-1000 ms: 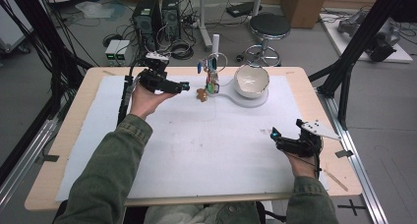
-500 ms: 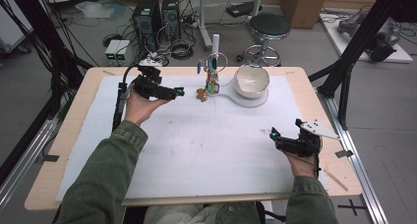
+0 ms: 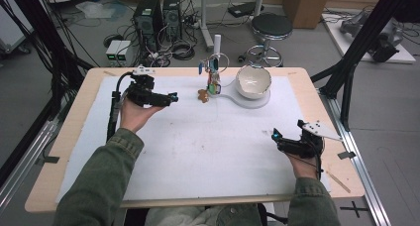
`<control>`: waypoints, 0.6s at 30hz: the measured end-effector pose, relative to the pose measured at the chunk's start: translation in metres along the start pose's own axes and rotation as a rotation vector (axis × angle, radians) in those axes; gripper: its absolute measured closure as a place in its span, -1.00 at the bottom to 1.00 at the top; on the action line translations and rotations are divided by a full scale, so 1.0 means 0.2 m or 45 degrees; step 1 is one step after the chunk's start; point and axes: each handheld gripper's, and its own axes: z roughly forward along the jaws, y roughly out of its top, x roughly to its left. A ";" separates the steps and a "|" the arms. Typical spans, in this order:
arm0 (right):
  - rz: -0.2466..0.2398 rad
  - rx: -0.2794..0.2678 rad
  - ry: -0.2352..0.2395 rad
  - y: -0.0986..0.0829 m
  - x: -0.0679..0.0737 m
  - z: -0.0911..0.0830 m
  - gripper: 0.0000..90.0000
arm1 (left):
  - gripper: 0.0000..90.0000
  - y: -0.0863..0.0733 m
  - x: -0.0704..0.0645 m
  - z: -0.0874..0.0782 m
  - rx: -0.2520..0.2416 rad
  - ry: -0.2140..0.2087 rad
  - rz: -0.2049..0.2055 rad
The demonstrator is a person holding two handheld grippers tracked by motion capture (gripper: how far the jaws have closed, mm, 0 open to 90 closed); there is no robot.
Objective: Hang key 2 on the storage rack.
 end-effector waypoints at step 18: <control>0.000 0.002 -0.004 0.00 0.00 0.00 -0.99 | -0.96 -0.24 0.14 -0.11 -0.050 0.148 -0.074</control>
